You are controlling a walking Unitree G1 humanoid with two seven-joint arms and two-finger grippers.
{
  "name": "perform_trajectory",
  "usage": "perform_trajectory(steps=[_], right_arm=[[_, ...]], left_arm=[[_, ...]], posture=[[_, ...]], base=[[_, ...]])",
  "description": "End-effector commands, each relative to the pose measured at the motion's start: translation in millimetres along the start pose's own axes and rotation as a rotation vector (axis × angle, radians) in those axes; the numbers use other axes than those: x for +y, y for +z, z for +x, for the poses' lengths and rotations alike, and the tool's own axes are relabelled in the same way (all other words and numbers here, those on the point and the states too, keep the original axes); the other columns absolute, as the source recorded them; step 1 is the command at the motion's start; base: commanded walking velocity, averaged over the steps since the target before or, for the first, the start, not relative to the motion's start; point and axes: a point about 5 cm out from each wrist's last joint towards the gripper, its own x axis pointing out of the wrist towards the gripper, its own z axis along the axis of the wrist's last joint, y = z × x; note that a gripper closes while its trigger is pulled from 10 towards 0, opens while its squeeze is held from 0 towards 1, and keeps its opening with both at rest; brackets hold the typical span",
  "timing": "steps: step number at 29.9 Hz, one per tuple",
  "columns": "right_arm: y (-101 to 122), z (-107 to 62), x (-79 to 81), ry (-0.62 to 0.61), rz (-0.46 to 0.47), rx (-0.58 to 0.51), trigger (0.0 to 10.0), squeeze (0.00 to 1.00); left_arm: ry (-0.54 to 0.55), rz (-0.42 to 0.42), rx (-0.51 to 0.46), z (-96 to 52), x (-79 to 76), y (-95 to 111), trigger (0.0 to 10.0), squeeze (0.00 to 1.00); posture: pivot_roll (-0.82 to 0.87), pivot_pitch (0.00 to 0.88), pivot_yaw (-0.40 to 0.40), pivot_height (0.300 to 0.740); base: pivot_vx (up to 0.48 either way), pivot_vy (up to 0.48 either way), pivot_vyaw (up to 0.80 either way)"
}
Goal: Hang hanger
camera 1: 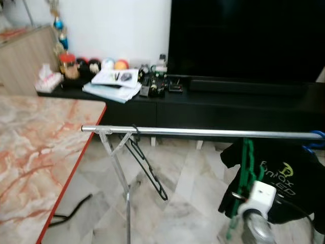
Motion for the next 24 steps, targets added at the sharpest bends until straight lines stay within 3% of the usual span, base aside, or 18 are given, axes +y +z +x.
perform_trajectory(steps=[1,12,19,24], right_arm=[[6.3,2.7,-8.2,-0.022,-0.014,-0.006,10.0,0.0],[46.1,18.8,1.7,0.004,-0.068,-0.072,10.0,0.0],[57.9,29.0,9.2,-0.013,-0.155,0.033,10.0,0.0],[68.8,33.0,18.2,0.004,-0.165,0.041,10.0,0.0]], left_arm=[[-0.005,0.007,0.018,-0.9,-2.3,-6.1,10.0,0.0],[-0.004,0.009,0.018,-0.6,-3.2,-5.8,10.0,0.0],[-0.007,0.014,0.014,-0.4,-2.5,-4.1,10.0,0.0],[-0.004,0.015,0.013,-0.7,-0.6,-4.0,10.0,0.0]], posture=[[0.14,0.038,-0.014,0.74],[0.15,0.018,-0.013,0.74],[0.15,0.014,-0.008,0.74],[0.16,0.013,-0.007,0.74]], base=[[0.0,0.0,0.0],[0.0,0.0,0.0],[0.0,0.0,0.0],[0.0,0.0,0.0]])
